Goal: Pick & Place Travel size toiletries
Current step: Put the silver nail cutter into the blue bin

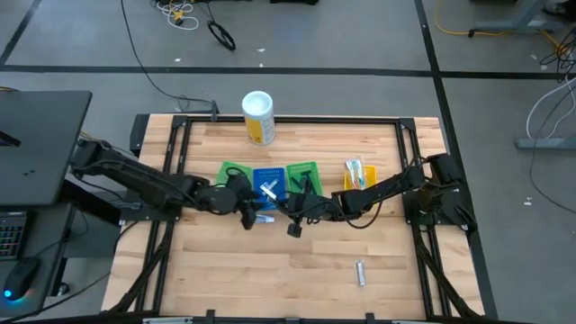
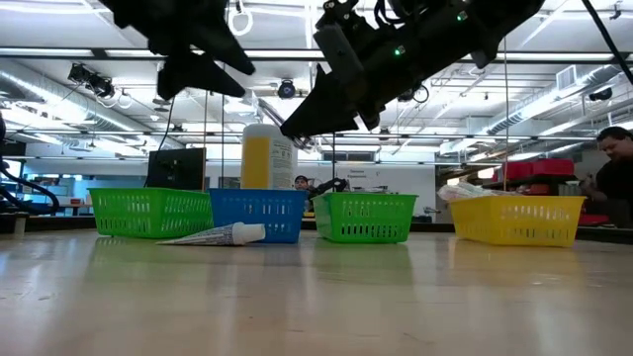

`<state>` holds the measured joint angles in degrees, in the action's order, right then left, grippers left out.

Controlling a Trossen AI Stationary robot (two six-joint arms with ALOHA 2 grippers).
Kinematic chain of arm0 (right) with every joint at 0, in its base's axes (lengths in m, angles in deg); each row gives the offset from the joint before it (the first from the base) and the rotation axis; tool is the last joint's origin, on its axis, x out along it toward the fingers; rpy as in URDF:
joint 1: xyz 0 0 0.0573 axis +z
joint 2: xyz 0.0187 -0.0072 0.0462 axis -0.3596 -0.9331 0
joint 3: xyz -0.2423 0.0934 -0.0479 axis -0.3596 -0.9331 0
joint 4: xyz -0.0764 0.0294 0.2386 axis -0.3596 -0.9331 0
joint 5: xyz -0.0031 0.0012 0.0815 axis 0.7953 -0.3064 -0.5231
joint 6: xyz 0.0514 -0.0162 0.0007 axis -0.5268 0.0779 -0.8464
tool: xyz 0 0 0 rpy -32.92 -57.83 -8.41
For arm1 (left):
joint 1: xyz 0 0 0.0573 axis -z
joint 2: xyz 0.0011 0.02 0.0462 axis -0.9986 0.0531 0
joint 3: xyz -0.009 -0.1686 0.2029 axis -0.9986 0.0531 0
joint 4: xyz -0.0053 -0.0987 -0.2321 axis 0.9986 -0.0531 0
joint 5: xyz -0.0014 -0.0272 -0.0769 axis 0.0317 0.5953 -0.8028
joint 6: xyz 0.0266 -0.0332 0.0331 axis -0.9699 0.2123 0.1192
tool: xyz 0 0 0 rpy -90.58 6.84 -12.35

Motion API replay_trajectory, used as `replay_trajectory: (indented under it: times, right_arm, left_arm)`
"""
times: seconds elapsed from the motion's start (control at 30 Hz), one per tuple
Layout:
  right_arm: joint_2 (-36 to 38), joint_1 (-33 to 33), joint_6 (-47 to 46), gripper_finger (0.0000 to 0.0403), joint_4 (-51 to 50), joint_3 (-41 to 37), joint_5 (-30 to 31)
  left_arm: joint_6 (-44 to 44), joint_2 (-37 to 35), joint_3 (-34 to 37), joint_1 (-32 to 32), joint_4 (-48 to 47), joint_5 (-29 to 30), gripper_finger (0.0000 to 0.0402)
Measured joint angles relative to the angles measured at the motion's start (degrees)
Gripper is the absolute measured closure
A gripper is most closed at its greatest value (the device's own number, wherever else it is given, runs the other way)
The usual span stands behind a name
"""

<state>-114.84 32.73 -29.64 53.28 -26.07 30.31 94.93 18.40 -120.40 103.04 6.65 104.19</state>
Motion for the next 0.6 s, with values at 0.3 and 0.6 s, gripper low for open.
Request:
replay_trajectory:
  times: [0.3, 0.6]
  right_arm:
    - [-0.02, 0.09, 1.09, 0.0344, -0.12, 0.02, 0.23]
    - [-0.02, 0.09, 1.98, 0.0344, -0.03, 0.02, 0.34]
  left_arm:
    - [1.32, 7.02, 0.0, -4.48, 6.17, -3.91, 0.0219]
    - [-1.65, 7.48, -0.02, -6.66, 7.62, -6.85, 0.0236]
